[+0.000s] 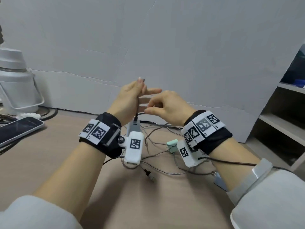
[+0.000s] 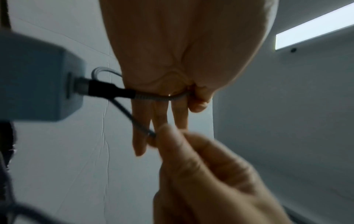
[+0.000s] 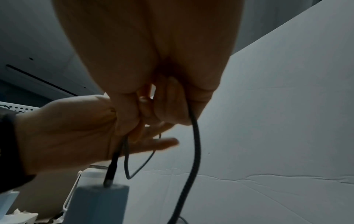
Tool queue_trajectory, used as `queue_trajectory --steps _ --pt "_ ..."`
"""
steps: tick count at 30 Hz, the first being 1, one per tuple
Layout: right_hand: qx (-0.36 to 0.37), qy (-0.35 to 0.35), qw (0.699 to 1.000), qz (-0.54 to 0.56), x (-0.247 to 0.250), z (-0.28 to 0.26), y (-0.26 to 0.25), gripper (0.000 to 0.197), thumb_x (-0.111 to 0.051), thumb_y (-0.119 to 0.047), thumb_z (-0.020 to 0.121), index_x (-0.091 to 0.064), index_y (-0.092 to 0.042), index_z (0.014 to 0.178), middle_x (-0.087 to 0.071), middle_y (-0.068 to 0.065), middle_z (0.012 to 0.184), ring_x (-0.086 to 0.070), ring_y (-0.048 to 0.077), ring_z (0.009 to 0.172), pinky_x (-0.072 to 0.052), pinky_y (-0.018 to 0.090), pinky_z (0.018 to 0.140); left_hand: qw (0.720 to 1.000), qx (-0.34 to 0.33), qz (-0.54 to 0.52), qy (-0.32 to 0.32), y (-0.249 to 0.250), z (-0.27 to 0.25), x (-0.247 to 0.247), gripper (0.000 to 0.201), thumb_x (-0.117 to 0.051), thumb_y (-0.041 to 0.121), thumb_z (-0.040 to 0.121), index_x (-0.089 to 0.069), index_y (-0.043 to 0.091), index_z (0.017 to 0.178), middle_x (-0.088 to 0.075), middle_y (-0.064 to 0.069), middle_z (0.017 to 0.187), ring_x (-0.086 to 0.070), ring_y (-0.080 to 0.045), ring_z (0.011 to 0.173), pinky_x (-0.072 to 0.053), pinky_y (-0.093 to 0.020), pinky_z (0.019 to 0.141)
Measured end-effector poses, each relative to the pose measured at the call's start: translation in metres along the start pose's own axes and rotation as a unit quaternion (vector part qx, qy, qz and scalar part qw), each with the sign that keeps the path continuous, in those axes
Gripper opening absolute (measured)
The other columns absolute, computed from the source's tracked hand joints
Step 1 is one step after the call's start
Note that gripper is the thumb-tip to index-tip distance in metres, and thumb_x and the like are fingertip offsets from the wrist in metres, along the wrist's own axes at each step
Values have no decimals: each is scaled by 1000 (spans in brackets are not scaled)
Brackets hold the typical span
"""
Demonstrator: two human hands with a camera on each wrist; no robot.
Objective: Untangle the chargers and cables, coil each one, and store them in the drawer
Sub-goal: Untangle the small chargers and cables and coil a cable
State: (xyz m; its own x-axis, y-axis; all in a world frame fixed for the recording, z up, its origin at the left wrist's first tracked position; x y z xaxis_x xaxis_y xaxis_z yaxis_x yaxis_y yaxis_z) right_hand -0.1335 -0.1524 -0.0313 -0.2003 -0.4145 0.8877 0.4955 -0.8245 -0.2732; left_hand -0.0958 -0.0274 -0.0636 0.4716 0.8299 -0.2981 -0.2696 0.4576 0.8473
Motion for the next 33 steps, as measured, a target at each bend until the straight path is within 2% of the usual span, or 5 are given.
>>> queue_trajectory --steps 6,10,14,20,33 --pt "-16 46 999 -10 6 0 -4 18 -78 -26 84 -62 -19 80 -59 -6 65 -51 11 61 -38 26 61 996 22 84 7 -6 -5 -16 39 -34 39 109 -50 7 94 -58 -10 74 -64 -18 52 -59 -35 49" --pt "-19 87 995 45 10 -4 -4 39 -80 -17 73 -48 -19 98 -65 1 75 -52 2 53 -37 15 52 980 21 199 8 -9 -5 -16 43 -32 41 110 -44 13 80 -59 -5 51 -42 -15 34 -26 -19 36" --pt "-32 68 996 52 18 -5 2 44 -79 -30 78 -46 -24 106 -63 -2 99 -53 3 64 -41 21 61 962 35 270 3 -4 -4 -6 46 -34 39 110 -50 13 75 -45 6 45 -29 -10 38 -22 -21 39" --pt "-84 34 995 34 30 -4 26 26 -69 -13 82 -61 -23 104 -66 -5 79 -55 6 61 -42 21 62 928 16 370 -31 17 -10 14 37 -68 44 93 -67 8 88 -35 12 50 -26 -9 43 -23 -22 43" --pt "-99 93 987 88 45 -16 70 18 -64 -24 98 -73 -12 87 -57 -2 60 -49 15 58 -42 28 63 957 -47 16 285 28 0 85 44 -43 42 107 -47 19 69 -34 9 47 -21 -5 36 -17 -15 37"
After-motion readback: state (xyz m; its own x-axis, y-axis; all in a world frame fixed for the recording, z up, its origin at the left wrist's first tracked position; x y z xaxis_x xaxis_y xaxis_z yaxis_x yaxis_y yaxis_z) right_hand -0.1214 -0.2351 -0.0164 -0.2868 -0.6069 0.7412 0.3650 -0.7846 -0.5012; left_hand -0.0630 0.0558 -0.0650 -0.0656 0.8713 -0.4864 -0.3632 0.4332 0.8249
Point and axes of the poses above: each hand's wrist, its own z-axis towards the middle knuckle, its own x-axis out of the back of the hand, y = z × x, the point moved 4 cm from there along z, towards the middle knuckle
